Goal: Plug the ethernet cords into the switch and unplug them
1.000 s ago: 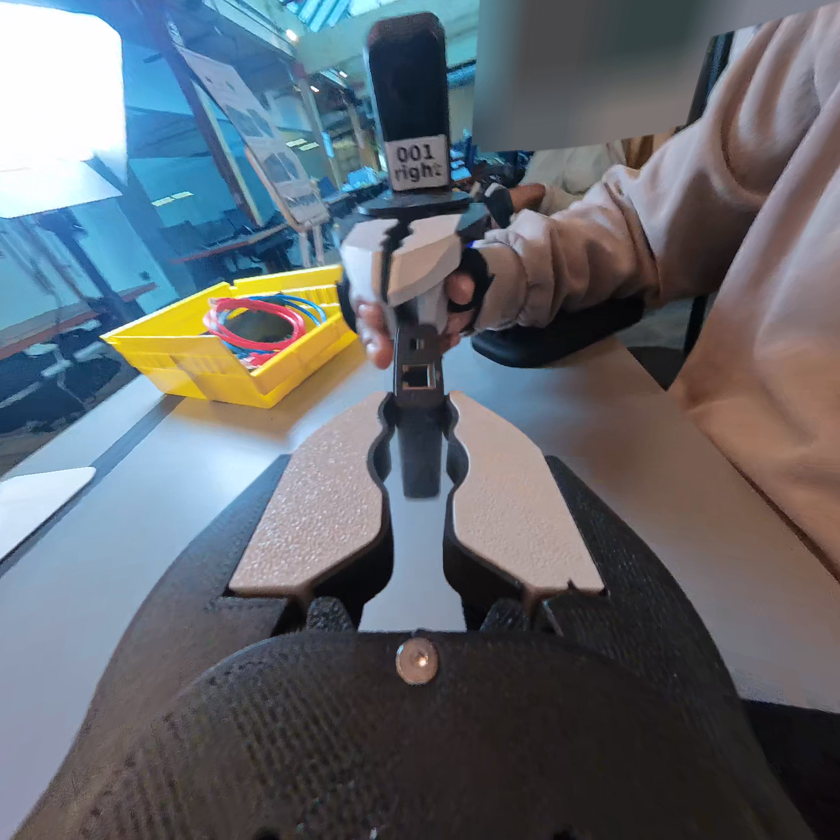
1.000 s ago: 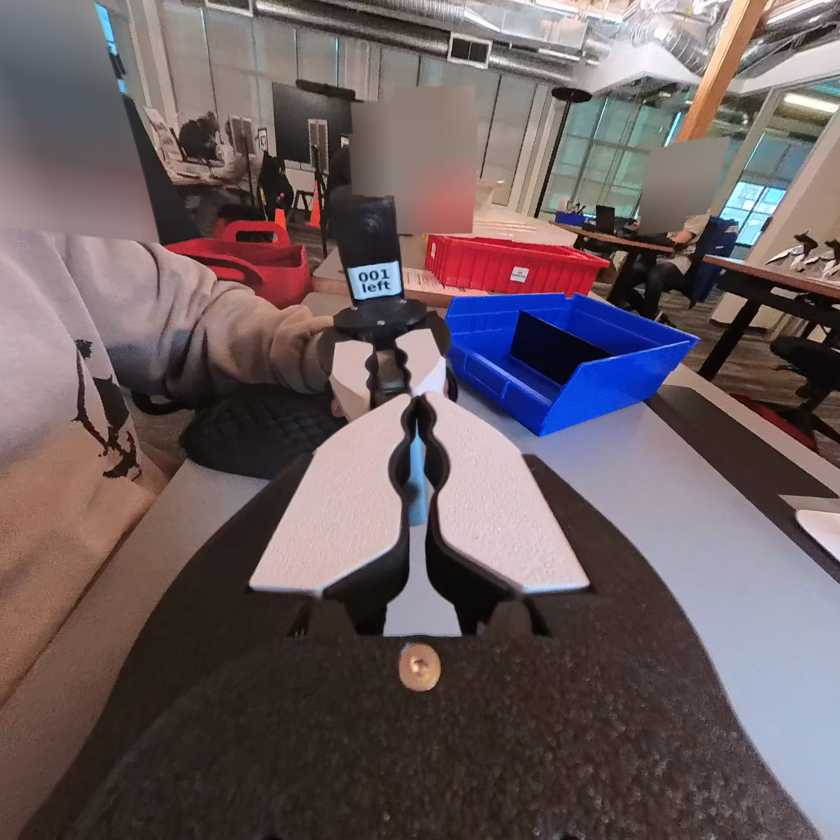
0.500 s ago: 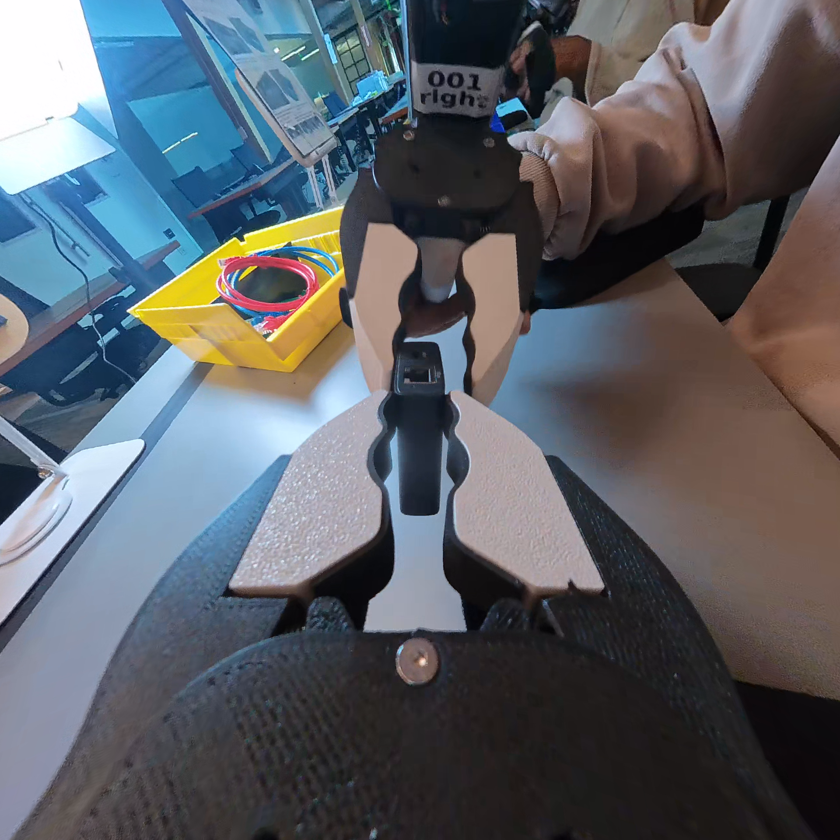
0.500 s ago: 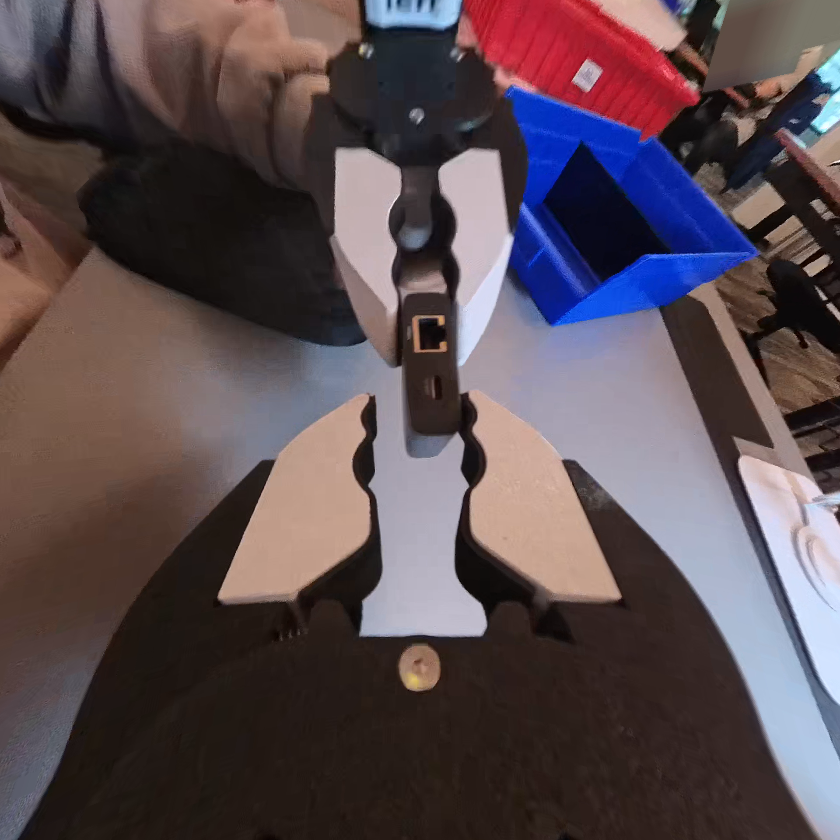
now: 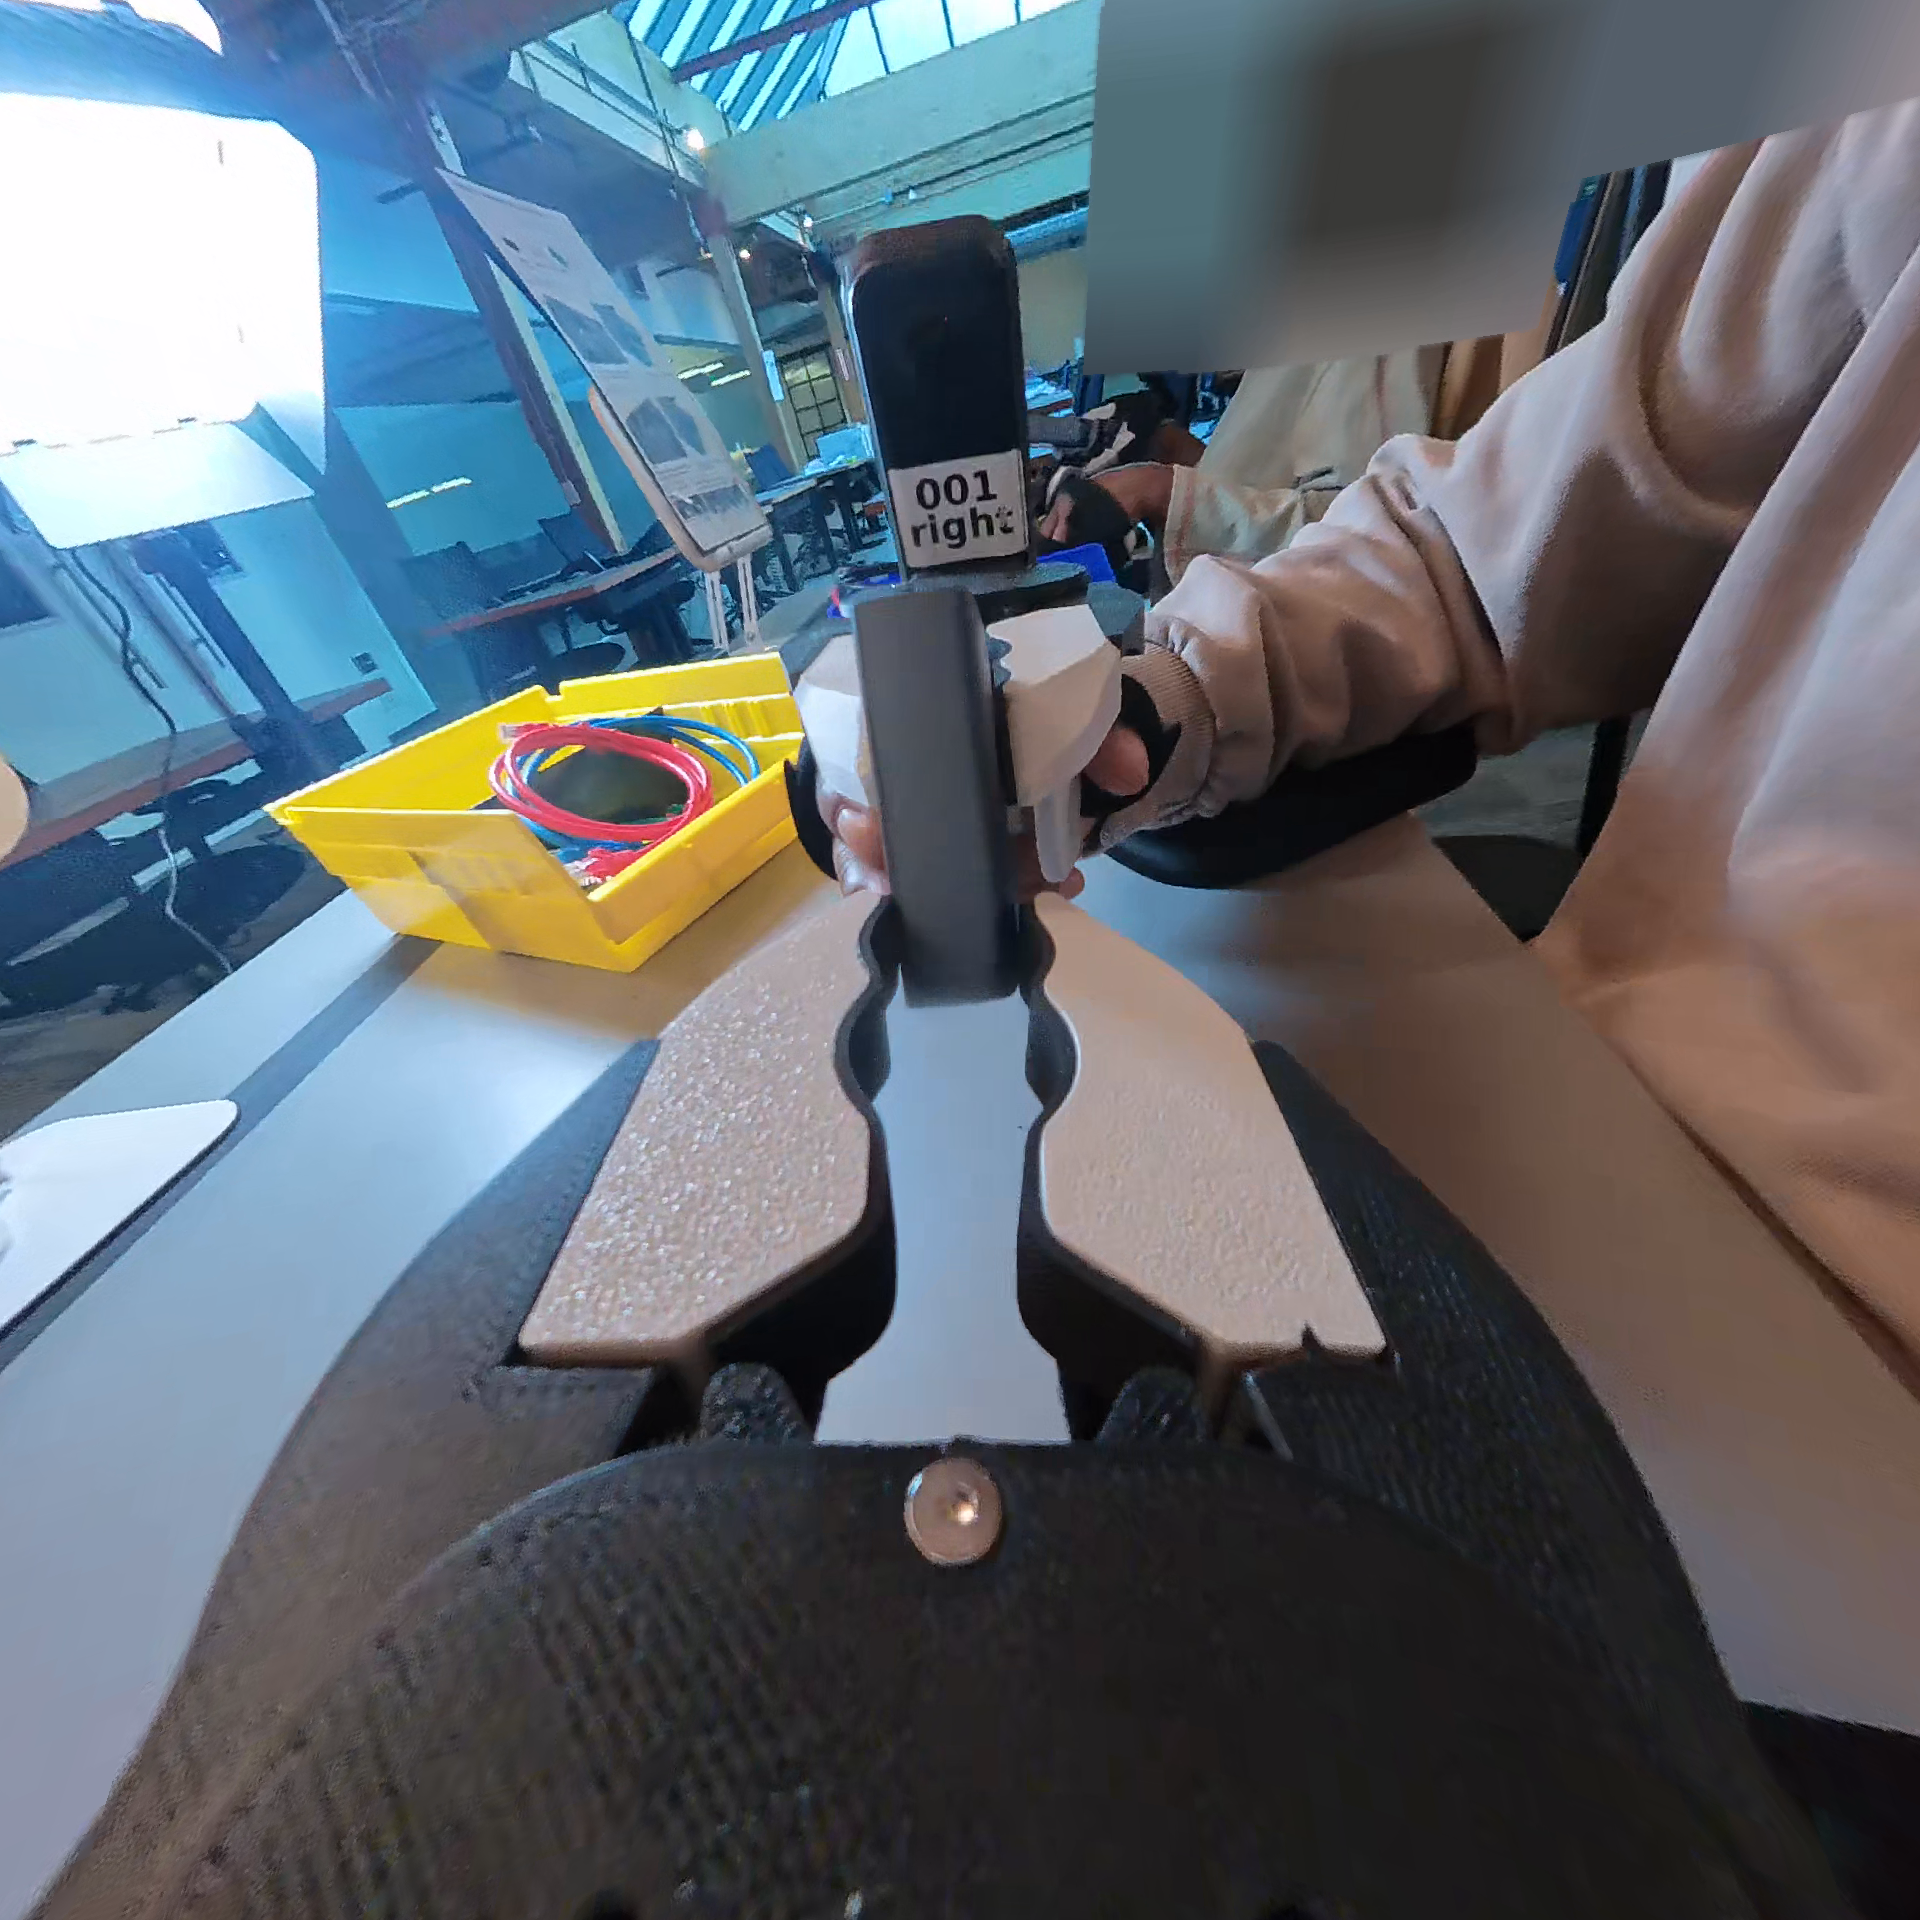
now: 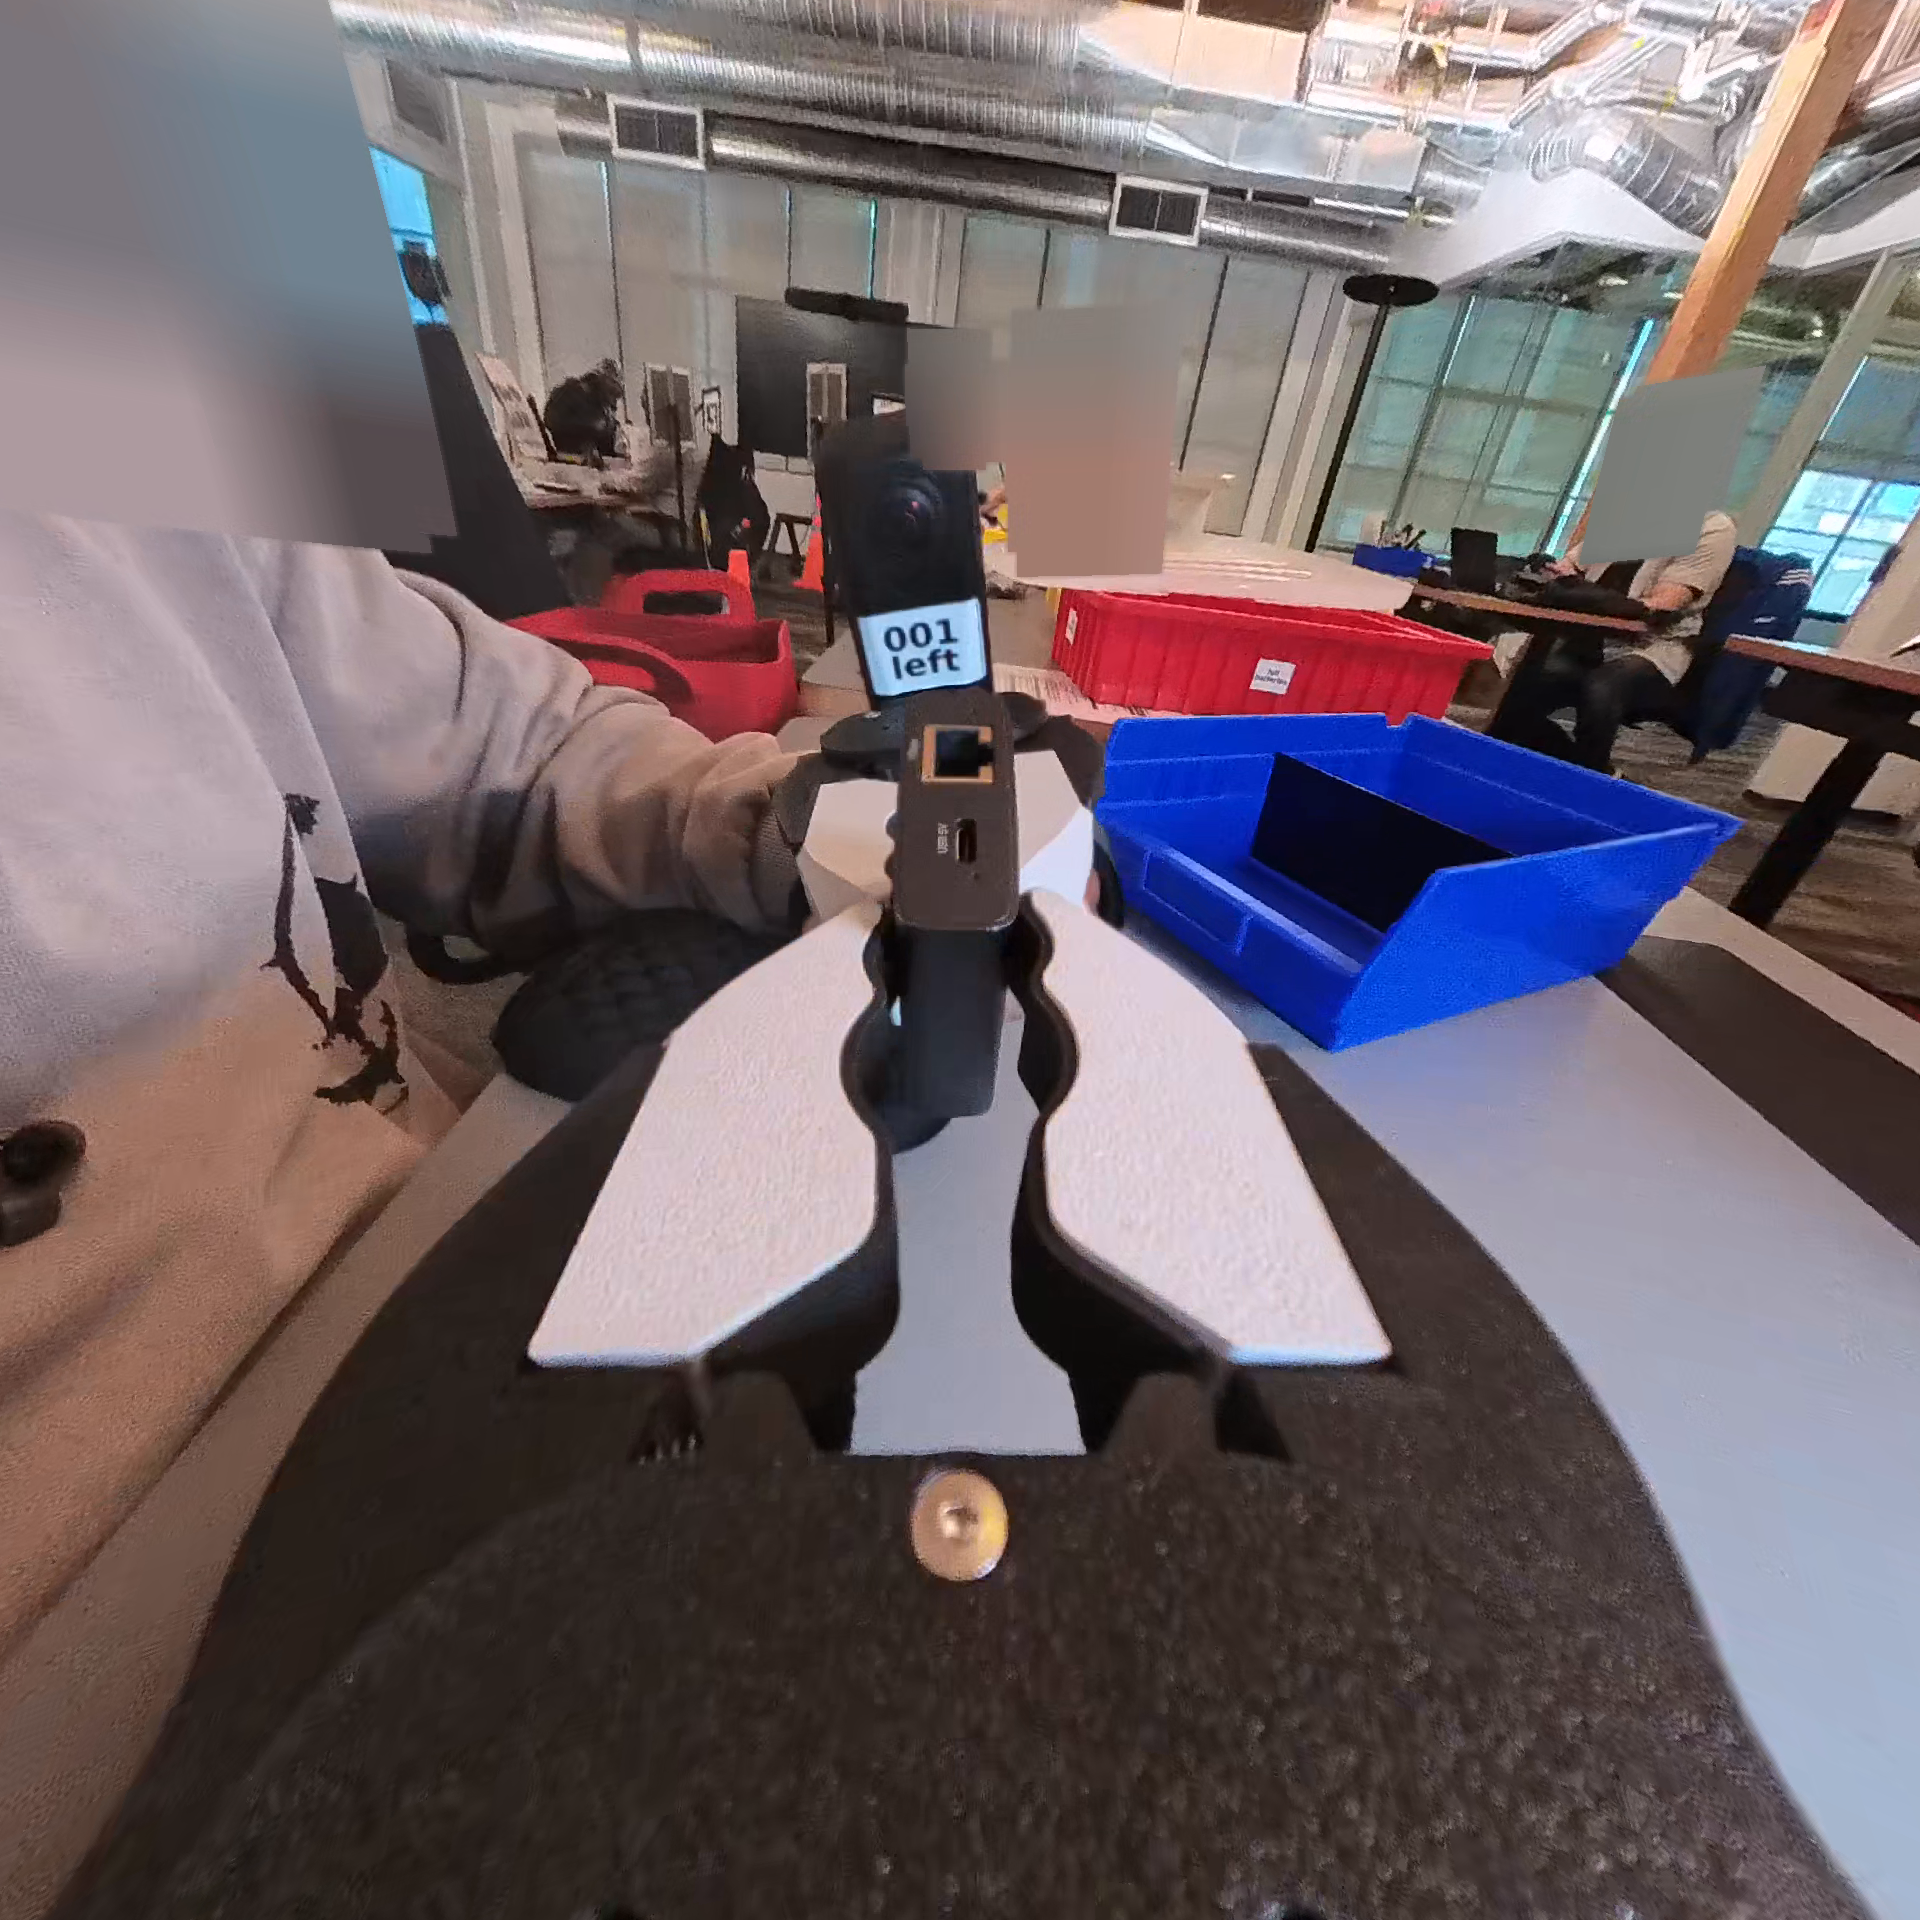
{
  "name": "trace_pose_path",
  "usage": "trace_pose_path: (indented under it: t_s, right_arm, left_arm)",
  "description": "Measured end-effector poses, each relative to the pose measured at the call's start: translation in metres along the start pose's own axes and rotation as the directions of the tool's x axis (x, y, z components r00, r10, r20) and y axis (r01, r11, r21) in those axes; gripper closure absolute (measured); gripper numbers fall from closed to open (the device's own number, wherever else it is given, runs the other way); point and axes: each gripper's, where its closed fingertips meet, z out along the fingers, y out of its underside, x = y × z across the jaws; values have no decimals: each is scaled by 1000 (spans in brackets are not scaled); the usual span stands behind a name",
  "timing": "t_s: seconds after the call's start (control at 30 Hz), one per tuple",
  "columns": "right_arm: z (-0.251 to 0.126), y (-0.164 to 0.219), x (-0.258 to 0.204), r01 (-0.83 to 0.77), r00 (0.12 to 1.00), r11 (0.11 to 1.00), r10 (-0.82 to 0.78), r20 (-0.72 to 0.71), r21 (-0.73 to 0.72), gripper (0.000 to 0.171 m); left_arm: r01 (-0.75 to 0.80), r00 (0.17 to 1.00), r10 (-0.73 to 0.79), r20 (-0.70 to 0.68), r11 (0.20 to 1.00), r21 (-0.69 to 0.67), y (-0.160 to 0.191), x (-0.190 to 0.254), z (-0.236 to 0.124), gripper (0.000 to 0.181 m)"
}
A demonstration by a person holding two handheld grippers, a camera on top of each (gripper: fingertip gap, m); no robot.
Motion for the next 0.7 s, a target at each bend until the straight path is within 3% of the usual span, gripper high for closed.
trace_pose_path:
  t_s: [0.07, 0.13, 0.23, 0.4, 0.47, 0.5, 0.6, 0.7]
  right_arm:
    - [0, 7, 2, -7, 1000, 999, 7, 3, -47, 151]
    - [-5, 27, 15, 36, 998, 975, -47, -45, -217, 149]
    - [-20, 50, 31, 217, 959, 845, -279, -56, -489, 136]
    - [-5, 52, 16, 345, 915, 709, -399, 52, -615, 130]
    - [-4, 62, 19, 377, 891, 636, -448, 75, -673, 149]
    - [-6, 66, 20, 374, 890, 612, -448, 84, -697, 150]
    - [-11, 54, 21, 344, 914, 659, -397, 79, -669, 151]
    - [-37, 30, 50, 328, 900, 637, -435, 26, -698, 151]
  left_arm:
    - [12, 1000, -12, 3, 998, -55, 5, -3, -2, 160]
    - [-17, 998, 26, 53, 985, -169, 19, -13, -4, 160]
    - [-98, 989, 132, 72, 931, -352, 42, -19, -7, 160]
    - [-143, 981, 188, 48, 867, -477, 61, -14, 2, 160]
    - [-161, 976, 214, 50, 852, -497, 63, -15, 2, 160]
    - [-168, 974, 221, 53, 858, -486, 61, -15, 2, 161]
    - [-116, 983, 160, 94, 926, -360, 41, -17, 4, 161]
    - [-84, 964, 148, 220, 957, -278, 28, -42, -10, 165]
